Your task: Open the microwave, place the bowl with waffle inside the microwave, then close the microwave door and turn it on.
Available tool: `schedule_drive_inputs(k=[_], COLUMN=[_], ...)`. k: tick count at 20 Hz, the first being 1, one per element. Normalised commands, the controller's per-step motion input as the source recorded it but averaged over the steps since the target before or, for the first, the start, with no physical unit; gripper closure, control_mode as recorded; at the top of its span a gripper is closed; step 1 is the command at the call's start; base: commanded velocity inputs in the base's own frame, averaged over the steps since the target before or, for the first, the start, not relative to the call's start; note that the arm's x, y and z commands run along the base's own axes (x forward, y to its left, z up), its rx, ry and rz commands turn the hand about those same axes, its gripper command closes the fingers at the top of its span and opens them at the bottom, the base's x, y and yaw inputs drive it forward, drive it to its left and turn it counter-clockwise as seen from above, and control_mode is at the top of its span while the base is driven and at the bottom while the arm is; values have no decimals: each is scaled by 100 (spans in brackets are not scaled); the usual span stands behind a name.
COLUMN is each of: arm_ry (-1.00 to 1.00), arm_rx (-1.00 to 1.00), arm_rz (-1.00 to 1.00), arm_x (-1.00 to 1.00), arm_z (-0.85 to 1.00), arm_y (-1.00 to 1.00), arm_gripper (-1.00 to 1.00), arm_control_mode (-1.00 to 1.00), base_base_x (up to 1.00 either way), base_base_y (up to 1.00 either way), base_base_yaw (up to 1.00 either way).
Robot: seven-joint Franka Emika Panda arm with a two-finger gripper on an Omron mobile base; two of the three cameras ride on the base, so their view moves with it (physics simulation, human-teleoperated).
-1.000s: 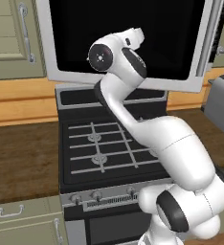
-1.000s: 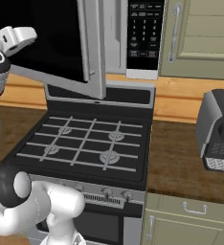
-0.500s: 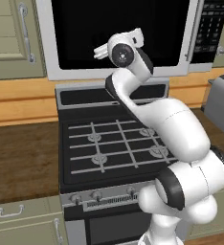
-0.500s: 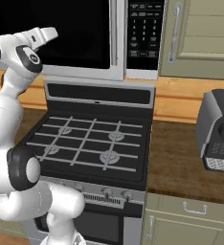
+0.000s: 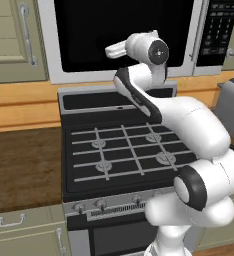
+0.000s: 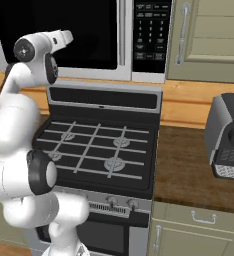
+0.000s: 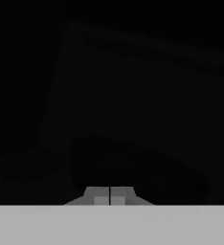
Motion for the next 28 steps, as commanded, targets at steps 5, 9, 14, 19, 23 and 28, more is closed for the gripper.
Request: schedule_drive_inputs(k=[5, 9, 14, 19, 23, 28], arm_ry=[31, 7, -11, -23, 1, 11], arm_rx=[16, 8, 4, 10, 21, 25], arm_rz=[18, 11, 1, -5, -30, -23], arm_x=[45, 7, -43, -99, -100, -76], arm_z=[41, 0, 15, 51, 22, 2], arm_y=[-30, -21, -25, -49, -80, -94], arm_gripper=[100, 100, 100, 100, 100, 100], arm_control_mode=[-100, -100, -100, -100, -100, -100], base_base_x=[0, 0, 0, 0, 0, 0], base_base_y=[0, 0, 0, 0, 0, 0], base_base_yaw=[0, 0, 0, 0, 0, 0])
